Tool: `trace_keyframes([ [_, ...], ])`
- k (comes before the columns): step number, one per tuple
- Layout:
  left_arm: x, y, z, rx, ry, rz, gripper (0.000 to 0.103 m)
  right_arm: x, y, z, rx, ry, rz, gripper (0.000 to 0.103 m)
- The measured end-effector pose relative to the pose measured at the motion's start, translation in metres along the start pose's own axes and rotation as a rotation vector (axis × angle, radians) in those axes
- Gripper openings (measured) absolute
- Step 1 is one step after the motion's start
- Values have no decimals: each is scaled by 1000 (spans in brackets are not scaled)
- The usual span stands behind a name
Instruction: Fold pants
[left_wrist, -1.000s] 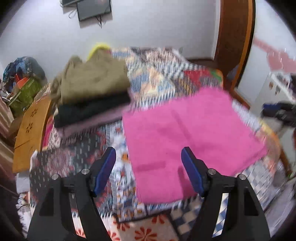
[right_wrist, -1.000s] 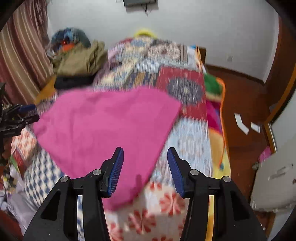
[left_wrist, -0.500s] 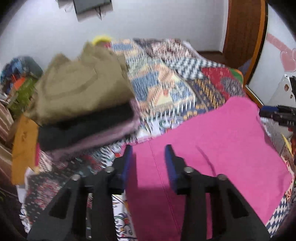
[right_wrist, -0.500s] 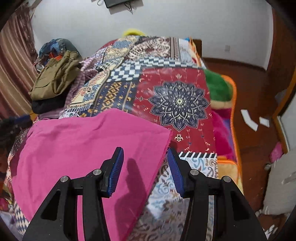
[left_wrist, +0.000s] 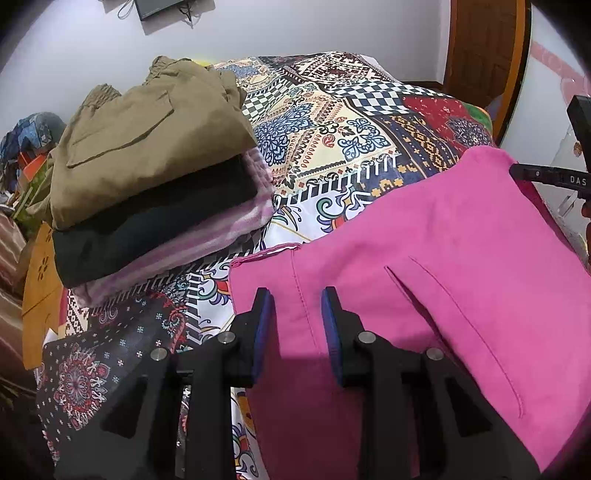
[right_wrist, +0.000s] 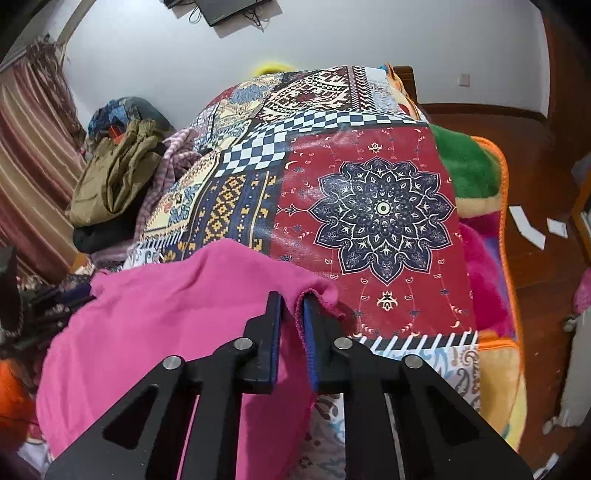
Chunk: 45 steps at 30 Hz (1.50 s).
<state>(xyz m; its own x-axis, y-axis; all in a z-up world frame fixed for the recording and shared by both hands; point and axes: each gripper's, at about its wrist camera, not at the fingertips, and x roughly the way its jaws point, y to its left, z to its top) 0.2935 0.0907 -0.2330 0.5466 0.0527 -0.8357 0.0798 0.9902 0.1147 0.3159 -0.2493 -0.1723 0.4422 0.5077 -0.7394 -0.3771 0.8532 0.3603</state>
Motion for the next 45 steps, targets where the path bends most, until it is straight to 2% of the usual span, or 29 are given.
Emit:
trace_keyframes([
  [5, 3, -1, -3, -7, 1, 3, 29, -17, 2, -1, -17, -96, -105, 4],
  [7, 3, -2, -3, 2, 0, 13, 29, -16, -3, 1, -11, -70, -136, 3],
  [10, -1, 2, -1, -19, 2, 1, 29, -16, -4, 2, -60, -35, -236, 5],
  [12, -11, 12, 2, -41, -13, -8, 30, -22, 2, 4, -96, -7, -198, 6],
  [13, -16, 17, 4, -50, -24, -4, 36, -25, 6, 5, -110, -13, -173, 9],
  [14, -22, 24, 6, -58, -38, 3, 51, -27, 11, 7, -127, -15, -154, 13],
  [15, -26, 30, 8, -65, -54, 5, 59, -28, 17, 10, -152, -14, -142, 23],
  [16, -29, 36, 9, -71, -69, 5, 70, -26, 23, 14, -177, -11, -129, 29],
  [17, -31, 40, 11, -75, -79, 5, 73, -23, 28, 17, -190, -9, -107, 39],
  [18, -30, 45, 13, -74, -76, -1, 74, -20, 33, 20, -201, -11, -78, 43],
  [20, -23, 48, 15, -61, -51, -21, 76, -6, 40, 27, -216, 16, -38, 43],
  [23, 1, 45, 15, -23, 0, -33, 77, 26, 48, 34, -240, 98, -7, 44],
  [28, 25, 51, 15, -82, 34, -168, 77, 57, 49, 33, -281, 203, 5, 47],
  [30, 29, 52, 16, -94, 30, -197, 77, 60, 48, 32, -297, 212, 5, 47],
  [33, 35, 56, 16, -122, 34, -269, 63, 60, 48, 30, -305, 196, 9, 44],
  [35, 37, 59, 16, -156, 43, -324, 43, 58, 48, 30, -306, 177, 0, 30],
  [36, 36, 58, 17, -165, 42, -342, 40, 58, 47, 31, -304, 173, -3, 24],
  [37, 35, 55, 17, -164, 38, -333, 39, 57, 46, 30, -300, 168, -2, 20],
  [40, 29, 46, 18, -141, 27, -313, 25, 56, 46, 27, -302, 149, -21, 14],
  [45, 15, 37, 16, -119, -9, -230, 19, 51, 54, 28, -329, 92, -56, 8],
])
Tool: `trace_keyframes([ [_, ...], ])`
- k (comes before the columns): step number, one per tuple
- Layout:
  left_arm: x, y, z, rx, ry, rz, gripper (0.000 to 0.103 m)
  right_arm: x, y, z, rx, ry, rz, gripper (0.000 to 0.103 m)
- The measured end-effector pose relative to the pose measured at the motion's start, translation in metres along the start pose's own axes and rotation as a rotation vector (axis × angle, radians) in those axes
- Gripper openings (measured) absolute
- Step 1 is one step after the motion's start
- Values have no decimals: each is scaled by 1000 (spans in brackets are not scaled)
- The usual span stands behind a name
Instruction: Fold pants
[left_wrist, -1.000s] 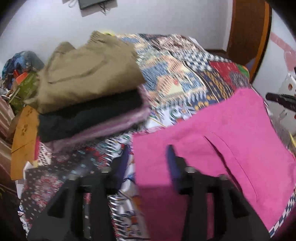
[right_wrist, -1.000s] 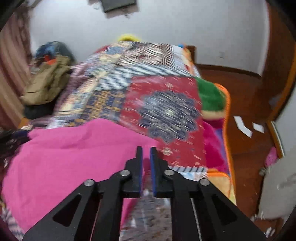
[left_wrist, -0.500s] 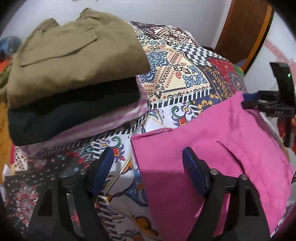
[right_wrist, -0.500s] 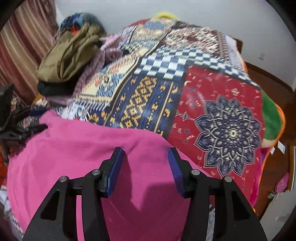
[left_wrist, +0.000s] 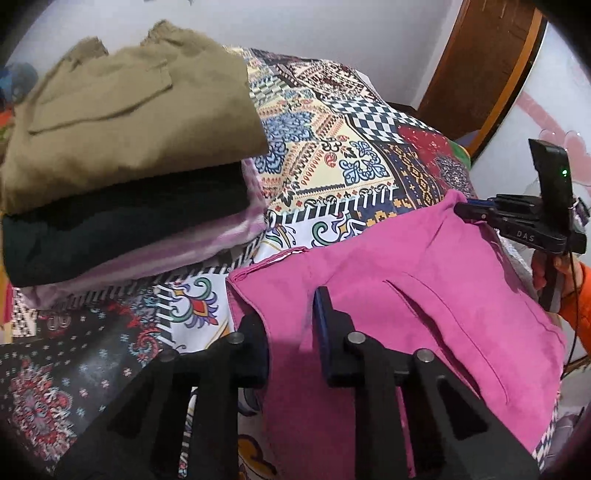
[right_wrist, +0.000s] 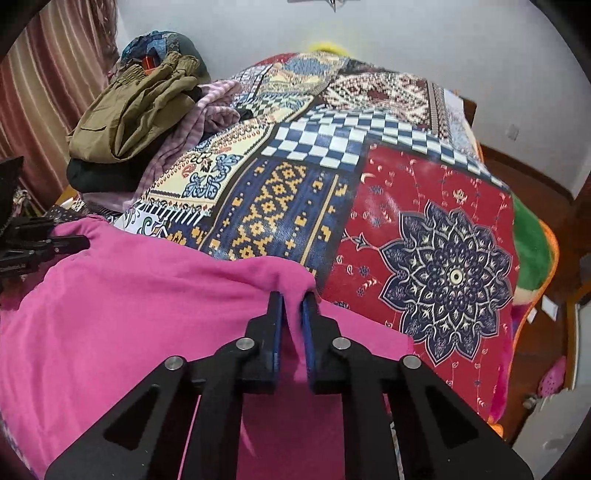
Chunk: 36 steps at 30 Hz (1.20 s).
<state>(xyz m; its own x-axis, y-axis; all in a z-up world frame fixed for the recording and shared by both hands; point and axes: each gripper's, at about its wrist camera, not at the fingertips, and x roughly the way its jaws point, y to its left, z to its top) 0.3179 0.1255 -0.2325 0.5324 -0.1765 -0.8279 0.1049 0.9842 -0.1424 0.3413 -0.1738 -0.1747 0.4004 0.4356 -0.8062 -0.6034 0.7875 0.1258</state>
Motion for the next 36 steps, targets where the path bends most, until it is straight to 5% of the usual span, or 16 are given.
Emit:
trace_keyframes([
  [7, -18, -4, -11, -3, -62, 96, 15, -9, 10, 16, -12, -83, -50, 7],
  [13, -13, -4, -15, -12, -29, 130, 17, -1, 20, 18, -64, -37, -98, 12],
  [16, -25, -2, -13, -18, -40, 146, 31, -22, 17, 14, -42, -52, -111, 35],
  [19, -44, 4, -13, -45, -63, 159, 48, -50, 16, 7, -28, -61, -105, 36],
  [27, -89, -11, -34, -23, -71, 203, 60, -107, 37, -34, -13, -55, -89, 47],
  [32, -102, -20, -58, -81, -31, 173, 90, -130, 55, -63, 14, -70, -87, 47],
  [36, -104, -23, -79, -180, -3, 123, 90, -133, 61, -72, 64, -91, -52, 47],
])
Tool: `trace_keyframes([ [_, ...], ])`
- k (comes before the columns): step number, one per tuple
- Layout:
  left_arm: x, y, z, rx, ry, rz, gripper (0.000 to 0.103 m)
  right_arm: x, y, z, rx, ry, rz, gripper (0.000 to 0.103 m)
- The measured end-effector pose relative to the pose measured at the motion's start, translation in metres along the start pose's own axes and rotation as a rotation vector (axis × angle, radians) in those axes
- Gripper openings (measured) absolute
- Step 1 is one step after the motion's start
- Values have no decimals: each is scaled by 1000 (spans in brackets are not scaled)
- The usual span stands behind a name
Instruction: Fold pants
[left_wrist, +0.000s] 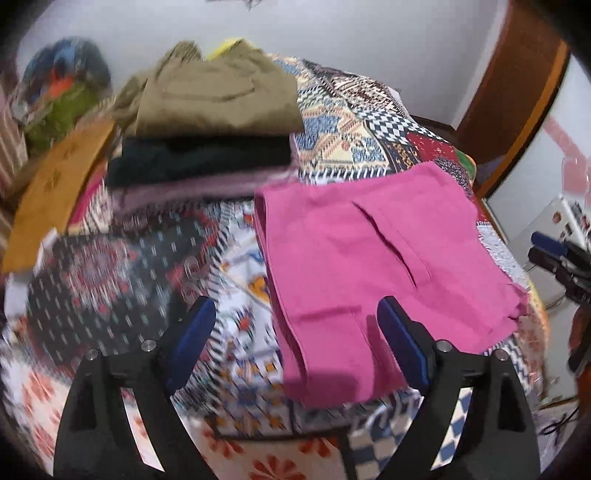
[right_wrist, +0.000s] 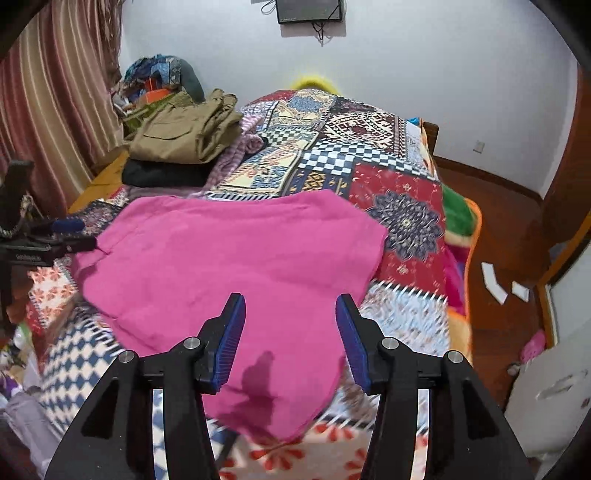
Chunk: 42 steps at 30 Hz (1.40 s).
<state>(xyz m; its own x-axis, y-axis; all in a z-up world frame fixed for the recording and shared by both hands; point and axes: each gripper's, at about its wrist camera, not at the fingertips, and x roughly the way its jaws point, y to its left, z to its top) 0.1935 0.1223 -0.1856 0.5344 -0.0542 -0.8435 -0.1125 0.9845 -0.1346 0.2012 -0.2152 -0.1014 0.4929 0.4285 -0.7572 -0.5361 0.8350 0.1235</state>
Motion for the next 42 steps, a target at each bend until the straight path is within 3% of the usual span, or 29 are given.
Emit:
trace_keyframes([
  [3, 2, -2, -12, -34, 19, 12, 90, 8, 0, -6, 56, 6, 30, 47],
  [9, 12, -7, -30, -86, 55, 13, 90, 32, 7, -28, 66, 102, 41, 47],
  [15, 26, -6, -37, -151, 93, -52, 90, 43, 5, -55, 104, 158, 84, 47],
  [19, 28, -10, -33, -149, 88, -98, 70, 44, -1, -57, 145, 158, 115, 47],
  [21, 27, -11, -31, -152, 73, -83, 65, 43, 2, -57, 131, 156, 107, 47],
  [22, 26, -12, -30, -151, 60, -75, 57, 43, 4, -57, 121, 156, 102, 47],
  [28, 18, -3, -24, -191, 18, -93, 32, 44, 4, -52, 89, 172, 89, 50],
  [33, 9, -3, -20, -166, -10, -62, 27, 32, 9, -30, 28, 151, 65, 50],
  [38, 9, -2, -19, -157, -26, -57, 25, 22, 40, 11, -61, 60, 106, 50],
  [42, 5, -4, -20, -136, -43, -45, 24, 41, 71, 27, -131, 56, 154, 50],
])
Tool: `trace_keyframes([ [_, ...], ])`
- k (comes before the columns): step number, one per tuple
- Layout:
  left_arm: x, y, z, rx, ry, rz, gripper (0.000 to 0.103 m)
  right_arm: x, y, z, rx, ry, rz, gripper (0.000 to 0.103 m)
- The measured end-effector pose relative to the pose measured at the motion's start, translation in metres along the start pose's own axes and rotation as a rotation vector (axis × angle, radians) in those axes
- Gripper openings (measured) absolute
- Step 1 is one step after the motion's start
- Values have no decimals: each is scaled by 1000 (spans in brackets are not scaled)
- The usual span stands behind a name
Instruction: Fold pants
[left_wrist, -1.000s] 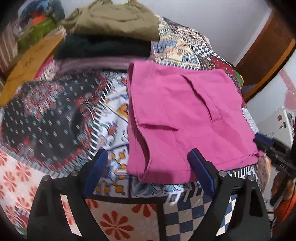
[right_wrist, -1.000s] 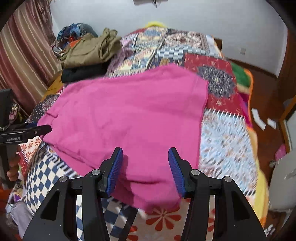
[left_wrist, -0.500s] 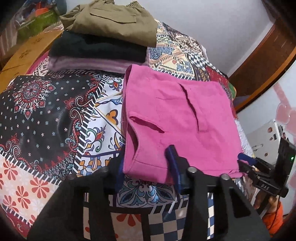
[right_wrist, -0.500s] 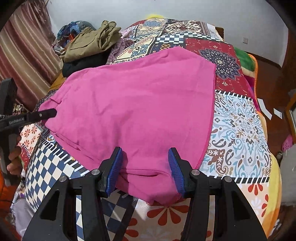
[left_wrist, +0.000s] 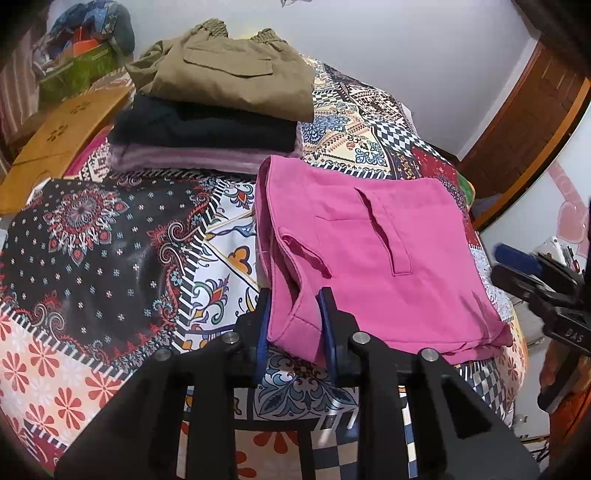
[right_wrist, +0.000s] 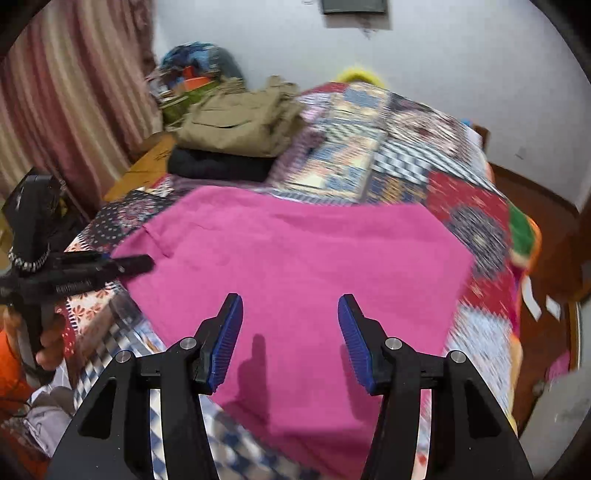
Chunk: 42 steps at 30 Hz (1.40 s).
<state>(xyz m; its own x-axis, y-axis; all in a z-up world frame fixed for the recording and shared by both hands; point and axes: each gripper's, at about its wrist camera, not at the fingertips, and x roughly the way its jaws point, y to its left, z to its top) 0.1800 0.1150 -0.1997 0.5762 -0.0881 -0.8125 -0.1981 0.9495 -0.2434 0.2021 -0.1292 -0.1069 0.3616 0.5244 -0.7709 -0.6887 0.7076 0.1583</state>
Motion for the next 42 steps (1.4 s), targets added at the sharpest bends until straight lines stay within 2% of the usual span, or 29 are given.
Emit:
trace_keyframes([
  [3, -5, -2, 2, 19, -12, 0, 23, 30, 15, 4, -38, 53, 31, 50],
  [9, -14, -2, 9, 38, -32, -12, 22, 69, 28, -13, -27, 142, 105, 50],
  [16, -24, -16, 19, 58, -64, -44, 21, 65, 21, -14, 7, 142, 154, 50],
  [22, -37, -34, 25, 119, -106, -30, 21, 46, 10, -9, 71, 100, 159, 50],
  [29, -51, -56, 32, 197, -140, -36, 21, 4, -22, -31, 127, 53, 74, 50],
  [36, -56, -95, 35, 299, -162, -65, 20, 18, -32, -57, 200, 94, 107, 50],
  [42, -58, -127, 36, 354, -169, -90, 20, 16, -31, -64, 235, 58, 131, 53],
])
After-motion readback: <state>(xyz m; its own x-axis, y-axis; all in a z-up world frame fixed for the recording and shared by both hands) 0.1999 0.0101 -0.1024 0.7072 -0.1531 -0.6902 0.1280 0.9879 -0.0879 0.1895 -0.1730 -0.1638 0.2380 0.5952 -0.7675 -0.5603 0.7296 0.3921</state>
